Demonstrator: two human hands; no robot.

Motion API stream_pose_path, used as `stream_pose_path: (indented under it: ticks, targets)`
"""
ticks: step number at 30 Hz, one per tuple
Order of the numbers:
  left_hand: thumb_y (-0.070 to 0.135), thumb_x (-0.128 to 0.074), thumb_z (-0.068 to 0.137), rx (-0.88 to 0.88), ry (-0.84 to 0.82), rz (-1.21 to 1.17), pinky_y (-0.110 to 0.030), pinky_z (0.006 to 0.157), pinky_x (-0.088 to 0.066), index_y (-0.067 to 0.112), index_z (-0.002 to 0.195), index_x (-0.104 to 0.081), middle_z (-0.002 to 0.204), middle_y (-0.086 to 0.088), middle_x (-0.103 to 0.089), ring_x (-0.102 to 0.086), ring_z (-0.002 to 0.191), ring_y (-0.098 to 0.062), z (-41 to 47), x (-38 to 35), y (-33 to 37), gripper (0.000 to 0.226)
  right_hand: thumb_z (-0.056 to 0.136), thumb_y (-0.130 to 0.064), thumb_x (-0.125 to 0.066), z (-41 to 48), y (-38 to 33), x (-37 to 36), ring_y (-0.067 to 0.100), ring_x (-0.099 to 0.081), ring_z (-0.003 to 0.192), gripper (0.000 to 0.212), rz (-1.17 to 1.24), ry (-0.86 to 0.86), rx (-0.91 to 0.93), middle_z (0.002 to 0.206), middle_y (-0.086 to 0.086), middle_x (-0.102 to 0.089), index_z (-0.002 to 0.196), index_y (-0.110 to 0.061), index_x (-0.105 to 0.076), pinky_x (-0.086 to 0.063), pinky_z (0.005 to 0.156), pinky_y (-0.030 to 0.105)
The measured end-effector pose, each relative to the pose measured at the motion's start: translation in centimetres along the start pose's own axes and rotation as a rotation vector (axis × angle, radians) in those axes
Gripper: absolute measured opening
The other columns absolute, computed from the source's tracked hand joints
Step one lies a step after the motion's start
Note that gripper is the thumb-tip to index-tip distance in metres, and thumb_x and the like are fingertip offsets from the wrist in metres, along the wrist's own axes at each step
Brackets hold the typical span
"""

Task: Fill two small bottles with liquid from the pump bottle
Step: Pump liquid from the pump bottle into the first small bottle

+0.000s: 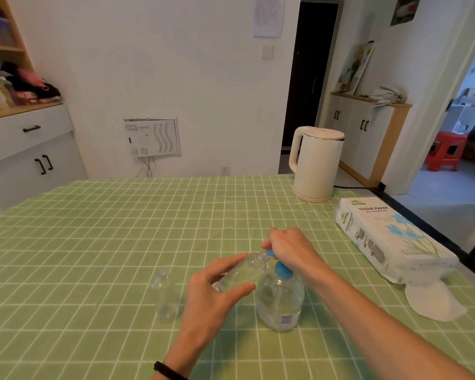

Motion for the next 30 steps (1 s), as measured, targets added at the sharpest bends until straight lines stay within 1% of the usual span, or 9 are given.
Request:
stream_pose_path:
  ticks: [3, 9, 12, 14, 18, 20, 24, 27, 30]
  targets:
    - [0.018, -0.094, 0.074, -0.005, 0.002, 0.005, -0.009, 0.096, -0.050, 0.042, 0.118, -0.078, 0.116, 0.023, -0.079, -0.071, 0.115, 0.001, -0.1, -0.1, -0.3, 0.053, 0.097, -0.021, -0.050, 0.0, 0.4, -0.3, 0.031, -0.073, 0.108, 0.038, -0.020, 0.008, -0.010, 0.112, 0.011, -0.080, 0.109, -0.003, -0.081, -0.056, 0.105, 0.050]
    - [0.016, -0.094, 0.075, 0.022, -0.003, -0.042, -0.032, 0.103, -0.053, 0.041, 0.119, -0.078, 0.117, 0.019, -0.080, -0.073, 0.116, -0.005, -0.2, -0.4, -0.4, 0.053, 0.097, -0.021, -0.049, 0.0, 0.6, -0.4, 0.030, -0.072, 0.106, 0.035, 0.008, 0.032, 0.000, 0.108, 0.008, -0.079, 0.102, -0.008, -0.081, -0.056, 0.105, 0.049]
    - [0.014, -0.094, 0.075, 0.032, -0.011, -0.059, -0.034, 0.105, -0.054, 0.037, 0.120, -0.079, 0.118, 0.017, -0.080, -0.073, 0.117, -0.006, -0.2, -0.5, -0.3, 0.053, 0.101, -0.025, -0.048, 0.1, 0.5, -0.3, 0.024, -0.074, 0.104, 0.036, 0.110, 0.020, -0.008, 0.103, 0.003, -0.082, 0.095, -0.014, -0.082, -0.056, 0.091, 0.039]
    - [0.011, -0.094, 0.074, 0.033, -0.005, -0.078, -0.029, 0.105, -0.055, 0.033, 0.120, -0.079, 0.118, 0.016, -0.080, -0.073, 0.117, -0.005, -0.2, -0.5, -0.2, 0.053, 0.105, -0.030, -0.046, -0.2, 0.1, 0.0, 0.019, -0.076, 0.101, 0.043, 0.234, -0.009, 0.004, 0.094, -0.001, -0.084, 0.093, -0.014, -0.083, -0.052, 0.079, 0.032]
    - [0.007, -0.094, 0.073, 0.019, 0.008, -0.094, -0.011, 0.098, -0.051, 0.030, 0.119, -0.080, 0.116, 0.015, -0.081, -0.074, 0.115, -0.004, -0.2, -0.5, -0.1, 0.053, 0.108, -0.045, -0.042, -1.4, 0.3, 0.4, 0.018, -0.078, 0.101, 0.058, 0.402, -0.058, 0.085, 0.091, -0.003, -0.085, 0.084, -0.014, -0.086, -0.052, 0.095, 0.039]
    - [0.007, -0.094, 0.074, 0.010, 0.008, -0.097, -0.010, 0.098, -0.051, 0.029, 0.119, -0.079, 0.117, 0.015, -0.081, -0.074, 0.115, -0.005, -0.3, -0.4, 0.0, 0.052, 0.107, -0.050, -0.044, -2.0, 1.3, 0.2, 0.013, -0.076, 0.097, 0.061, 0.388, -0.041, 0.137, 0.089, -0.007, -0.084, 0.078, -0.017, -0.085, -0.051, 0.094, 0.039]
    - [0.008, -0.093, 0.074, 0.009, 0.011, -0.115, -0.011, 0.099, -0.051, 0.028, 0.121, -0.079, 0.119, 0.015, -0.080, -0.073, 0.117, -0.004, -0.4, -0.4, 0.1, 0.053, 0.107, -0.057, -0.040, -2.9, 3.4, -0.6, 0.008, -0.059, 0.058, 0.068, 0.332, 0.014, 0.179, 0.057, -0.010, -0.068, 0.063, -0.020, -0.076, -0.050, 0.079, 0.040]
    - [0.009, -0.094, 0.074, 0.022, 0.017, -0.115, -0.010, 0.099, -0.050, 0.028, 0.122, -0.078, 0.120, 0.016, -0.079, -0.072, 0.118, -0.003, -0.5, -0.5, 0.1, 0.054, 0.092, -0.071, -0.034, -3.4, 4.0, -1.2, 0.013, -0.062, 0.064, 0.070, 0.356, 0.087, 0.221, 0.068, -0.006, -0.075, 0.049, -0.023, -0.064, -0.052, 0.082, 0.041]
    - [0.008, -0.094, 0.074, 0.028, 0.012, -0.122, -0.011, 0.101, -0.050, 0.028, 0.122, -0.078, 0.120, 0.016, -0.079, -0.072, 0.119, -0.003, -0.5, -0.6, 0.1, 0.055, 0.086, -0.070, -0.029, -3.5, 3.9, -1.9, 0.003, -0.055, 0.053, 0.067, 0.354, 0.186, 0.252, 0.061, -0.008, -0.070, 0.044, -0.026, -0.056, -0.047, 0.072, 0.039]
Point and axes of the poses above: each hand's wrist, its own z-axis towards the middle knuckle, its own x-axis out of the back of the hand, y = z × x, the point moved 4 cm from there along z, towards the middle knuckle
